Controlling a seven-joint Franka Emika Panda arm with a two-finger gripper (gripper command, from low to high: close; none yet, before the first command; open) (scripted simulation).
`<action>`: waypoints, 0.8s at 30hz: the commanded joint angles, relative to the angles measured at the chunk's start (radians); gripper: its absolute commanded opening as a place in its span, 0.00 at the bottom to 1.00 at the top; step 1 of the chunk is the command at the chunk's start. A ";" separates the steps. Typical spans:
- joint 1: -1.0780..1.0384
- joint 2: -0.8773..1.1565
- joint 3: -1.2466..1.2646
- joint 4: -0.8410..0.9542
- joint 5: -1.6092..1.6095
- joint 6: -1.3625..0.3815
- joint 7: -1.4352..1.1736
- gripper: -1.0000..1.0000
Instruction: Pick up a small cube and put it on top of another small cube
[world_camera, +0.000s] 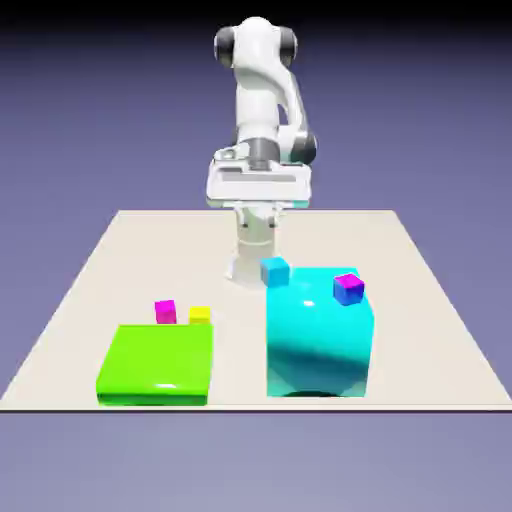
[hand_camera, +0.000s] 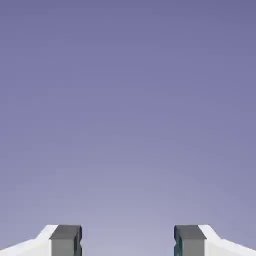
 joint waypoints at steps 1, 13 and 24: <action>-0.027 0.036 -0.021 0.008 0.015 -0.035 0.014 0.50; -0.355 0.471 -0.273 0.105 0.201 -0.460 0.180 0.50; -0.520 0.818 -0.233 0.132 0.466 -0.422 0.091 0.00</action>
